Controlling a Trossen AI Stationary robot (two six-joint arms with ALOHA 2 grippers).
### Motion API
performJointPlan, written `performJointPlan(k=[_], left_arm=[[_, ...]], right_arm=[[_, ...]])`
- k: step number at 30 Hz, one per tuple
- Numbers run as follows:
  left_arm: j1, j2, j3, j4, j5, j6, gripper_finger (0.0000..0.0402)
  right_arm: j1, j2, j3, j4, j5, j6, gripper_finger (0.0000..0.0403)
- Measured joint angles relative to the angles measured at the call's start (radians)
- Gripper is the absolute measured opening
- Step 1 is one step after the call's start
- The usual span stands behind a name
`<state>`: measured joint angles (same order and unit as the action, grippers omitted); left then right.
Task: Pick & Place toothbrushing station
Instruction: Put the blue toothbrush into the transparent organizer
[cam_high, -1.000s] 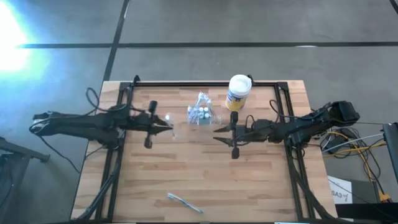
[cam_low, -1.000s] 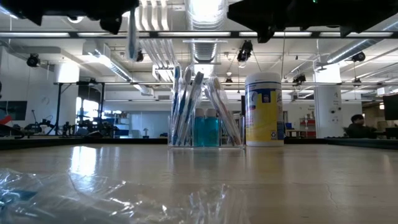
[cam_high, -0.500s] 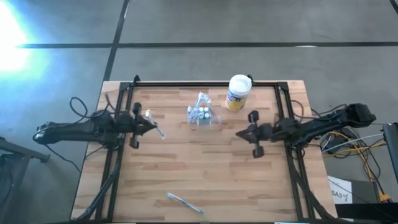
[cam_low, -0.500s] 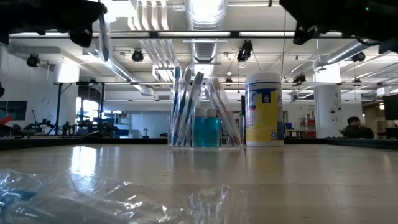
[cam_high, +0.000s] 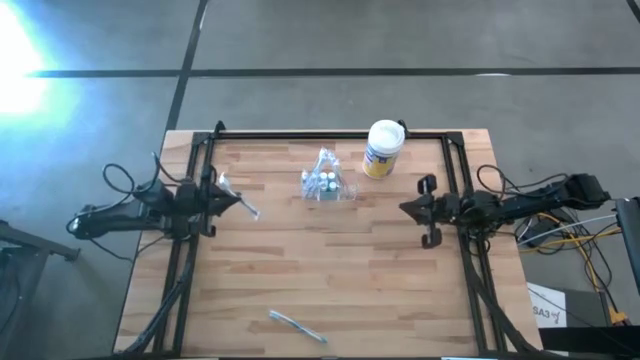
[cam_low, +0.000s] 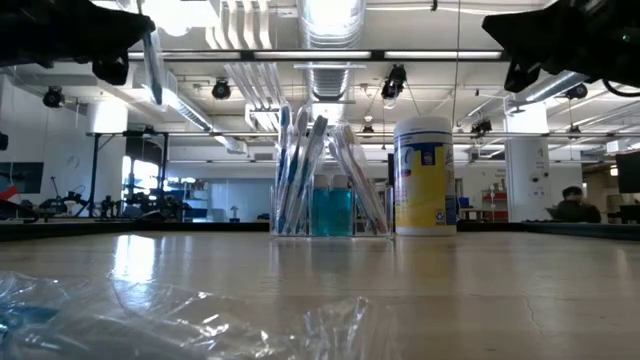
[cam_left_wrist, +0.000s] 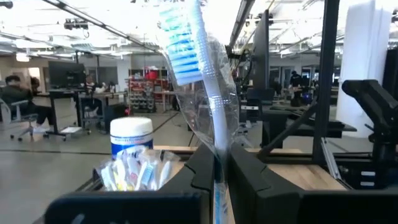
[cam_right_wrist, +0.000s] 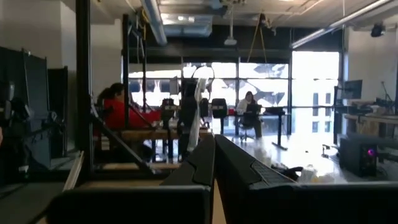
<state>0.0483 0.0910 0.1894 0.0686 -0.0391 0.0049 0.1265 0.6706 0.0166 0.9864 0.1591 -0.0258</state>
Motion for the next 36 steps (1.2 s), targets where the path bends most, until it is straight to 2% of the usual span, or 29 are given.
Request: performJointPlan(k=[6,12,16,24,36], left_arm=[[0.000,-0.091,-0.007,-0.086,-0.009,-0.008,0.0022],[0.000,-0.090,0.000,-0.148,-0.016,-0.013,0.0022],[0.000,-0.090,0.000,-0.166,-0.016,-0.028,0.0022],[0.001,-0.090,-0.004,-0.262,-0.076,-0.007,0.0022],[0.001,-0.090,-0.075,-0.240,-0.075,-0.034,0.0022]], right_arm=[[0.000,-0.059,0.000,-0.064,0.001,-0.008,0.0008],[0.000,-0.116,-0.008,-0.142,0.012,-0.026,0.0008],[0.000,-0.162,-0.008,-0.207,0.084,-0.022,0.0008],[0.000,-0.249,-0.008,-0.321,0.086,-0.021,0.0008],[0.000,-0.263,-0.008,-0.359,0.086,-0.006,0.0008]])
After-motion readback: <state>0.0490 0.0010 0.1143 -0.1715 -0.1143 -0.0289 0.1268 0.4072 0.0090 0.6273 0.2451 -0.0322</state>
